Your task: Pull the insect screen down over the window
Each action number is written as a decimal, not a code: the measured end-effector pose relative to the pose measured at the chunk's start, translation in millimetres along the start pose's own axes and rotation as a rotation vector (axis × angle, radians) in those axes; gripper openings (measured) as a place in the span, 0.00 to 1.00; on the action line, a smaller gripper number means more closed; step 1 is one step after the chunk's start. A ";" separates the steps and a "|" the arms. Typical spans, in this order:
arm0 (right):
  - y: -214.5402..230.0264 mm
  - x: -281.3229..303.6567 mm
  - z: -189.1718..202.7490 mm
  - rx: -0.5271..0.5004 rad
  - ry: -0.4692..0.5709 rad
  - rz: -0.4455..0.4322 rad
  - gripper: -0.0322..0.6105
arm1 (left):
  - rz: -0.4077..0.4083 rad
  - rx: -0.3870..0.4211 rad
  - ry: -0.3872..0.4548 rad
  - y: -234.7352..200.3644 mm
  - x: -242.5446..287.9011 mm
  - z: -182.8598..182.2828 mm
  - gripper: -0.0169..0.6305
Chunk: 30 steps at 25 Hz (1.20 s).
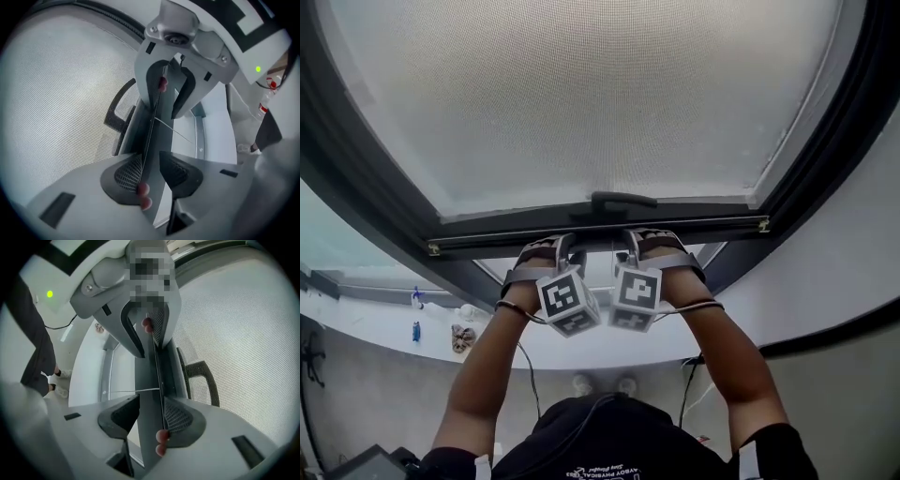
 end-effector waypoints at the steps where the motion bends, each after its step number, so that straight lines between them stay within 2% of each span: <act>1: 0.5 0.5 0.6 -0.007 -0.004 -0.001 0.30 | -0.005 0.004 -0.002 -1.1 0.3 -0.7 0.21; 7: 6.7 8.0 -2.3 -0.064 -0.048 0.015 0.30 | -0.001 0.023 -0.023 -9.7 5.8 -2.0 0.20; 12: 7.9 7.8 -1.2 -0.002 0.007 0.015 0.27 | -0.046 0.018 -0.012 -9.1 8.3 -1.7 0.20; 19: 15.4 -0.4 -1.4 0.027 0.061 0.015 0.24 | 0.004 0.060 -0.039 -11.3 5.1 -4.1 0.20; 24: 10.1 5.8 2.4 -0.015 0.012 0.048 0.24 | -0.035 0.040 -0.028 -9.7 4.7 -1.4 0.20; 30: 8.3 -2.0 2.8 0.000 0.030 0.085 0.24 | -0.123 0.008 -0.017 -8.2 -0.3 -0.5 0.20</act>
Point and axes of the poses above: the fingertips, and each gripper's own axes: x forward along the fingers, y to its right, z out of its underside, the point moved 3 cm from there along -x, backward along the fingers, and after that the axes turned 11 degrees about -y, right-handed, at the moved point
